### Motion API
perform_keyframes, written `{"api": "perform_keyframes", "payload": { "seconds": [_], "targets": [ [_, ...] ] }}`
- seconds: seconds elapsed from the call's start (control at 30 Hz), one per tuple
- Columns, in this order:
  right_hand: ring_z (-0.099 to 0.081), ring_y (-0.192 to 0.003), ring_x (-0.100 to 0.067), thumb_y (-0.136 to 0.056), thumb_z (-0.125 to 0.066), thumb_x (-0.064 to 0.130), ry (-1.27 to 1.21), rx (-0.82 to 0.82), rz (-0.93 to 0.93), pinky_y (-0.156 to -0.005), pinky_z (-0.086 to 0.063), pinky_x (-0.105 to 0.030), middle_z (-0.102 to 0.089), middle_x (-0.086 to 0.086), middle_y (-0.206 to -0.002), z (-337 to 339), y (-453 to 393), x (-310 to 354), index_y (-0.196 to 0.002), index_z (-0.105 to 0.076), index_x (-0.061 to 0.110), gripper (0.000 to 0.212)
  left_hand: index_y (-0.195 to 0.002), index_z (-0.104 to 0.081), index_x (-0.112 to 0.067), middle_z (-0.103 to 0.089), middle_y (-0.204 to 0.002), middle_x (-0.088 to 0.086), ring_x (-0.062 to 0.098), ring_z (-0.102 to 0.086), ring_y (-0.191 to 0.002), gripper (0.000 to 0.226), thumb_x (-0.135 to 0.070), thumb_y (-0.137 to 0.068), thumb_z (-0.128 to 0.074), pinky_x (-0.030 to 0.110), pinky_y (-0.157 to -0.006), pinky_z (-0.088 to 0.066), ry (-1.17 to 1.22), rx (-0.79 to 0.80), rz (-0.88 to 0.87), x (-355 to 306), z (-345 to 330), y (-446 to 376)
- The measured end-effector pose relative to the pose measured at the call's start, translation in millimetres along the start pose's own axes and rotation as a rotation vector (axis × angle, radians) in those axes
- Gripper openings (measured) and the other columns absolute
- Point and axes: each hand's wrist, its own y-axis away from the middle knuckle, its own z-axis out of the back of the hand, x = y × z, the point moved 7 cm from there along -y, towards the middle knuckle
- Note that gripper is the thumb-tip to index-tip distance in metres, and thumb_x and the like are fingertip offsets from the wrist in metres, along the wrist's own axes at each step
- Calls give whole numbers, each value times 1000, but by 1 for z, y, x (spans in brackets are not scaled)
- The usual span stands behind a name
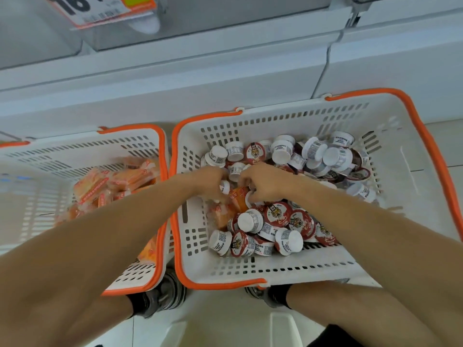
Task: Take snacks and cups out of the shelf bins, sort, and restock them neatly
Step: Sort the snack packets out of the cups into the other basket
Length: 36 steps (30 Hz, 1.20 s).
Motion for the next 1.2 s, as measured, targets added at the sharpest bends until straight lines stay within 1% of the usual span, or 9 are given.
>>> {"api": "perform_keyframes", "payload": {
  "seconds": [0.13, 0.27, 0.33, 0.43, 0.57, 0.7, 0.87, 1.03, 1.2],
  "targets": [
    [-70, -90, -14, -70, -92, 18, -520, -42, -29, -74, -54, -19, -57, 9, -122, 12, 6, -6, -142, -46, 24, 86, -118, -63, -10, -68, -104, 0, 0, -68, -77, 43, -40, -88, -72, 9, -63, -51, 717, -113, 27, 0, 29, 28],
    [-72, -89, -19, -73, -90, 16, -716, -198, -77, -65, -62, -29, -65, 0, -113, 48, 25, -9, -128, -59, 22, 63, -129, -58, -2, -68, -125, 13, 18, -68, -110, 36, -25, -101, -55, 31, -97, -54, 1327, 116, -36, -26, 22, 29],
    [-69, -83, -14, -71, -91, 22, -468, -198, -147, -67, -59, -29, -65, -1, -111, 71, 35, -19, -125, -60, 23, 62, -126, -59, -10, -68, -119, 6, 19, -67, -109, 32, -30, -101, -55, 35, -98, -53, 1060, 29, -8, -20, 18, 22],
    [-58, -90, -14, -65, -93, 37, -13, -133, -273, -79, -44, -29, -59, 4, -110, 97, 50, -40, -124, -56, 26, 71, -94, -64, -7, -68, -92, 6, 16, -62, -77, 31, -37, -96, -58, 31, -72, -51, 238, 0, -13, -13, -6, 14],
    [-51, -93, -14, -71, -89, 31, 129, -298, -186, -80, -38, -26, -50, 7, -99, 100, 49, -19, -122, -60, 19, 60, -103, -61, -8, -66, -96, 8, 22, -65, -83, 34, -36, -87, -70, 35, -78, -58, -89, 74, 54, 2, -42, 4],
    [-54, -80, -6, -76, -82, 21, -40, -171, 2, -73, -40, -19, -58, 10, -93, 50, 20, 11, -112, -66, 15, 40, -109, -62, -9, -61, -86, 1, 22, -66, -84, 50, -39, -74, -82, 29, -77, -56, -98, 88, 64, 2, -47, 1],
    [-61, -113, -21, -81, -75, 13, 24, 35, 78, -91, -50, -29, -64, -3, -128, -4, -19, 10, -132, -61, 13, 53, -67, -49, -13, -50, -67, -1, 19, -51, -68, 40, -31, -75, -84, 24, -53, -39, -39, 6, 110, -3, -27, 17],
    [-54, -99, -18, -76, -78, 19, 232, 131, 144, -78, -46, -32, -55, 1, -116, -30, -43, 9, -150, -44, 28, 82, -94, -71, -10, -67, -91, 0, 14, -60, -77, 21, -23, -77, -77, 28, -66, -53, 45, -90, 96, -7, -4, 58],
    [-58, -105, -26, -83, -75, 26, 347, 48, 166, -72, -40, -33, -54, -1, -116, -34, -50, 17, -139, -53, 33, 60, -113, -71, -18, -67, -98, -6, 6, -60, -80, 35, -22, -78, -75, 19, -68, -49, 204, -304, 94, -11, 29, 119]
  ]
}}
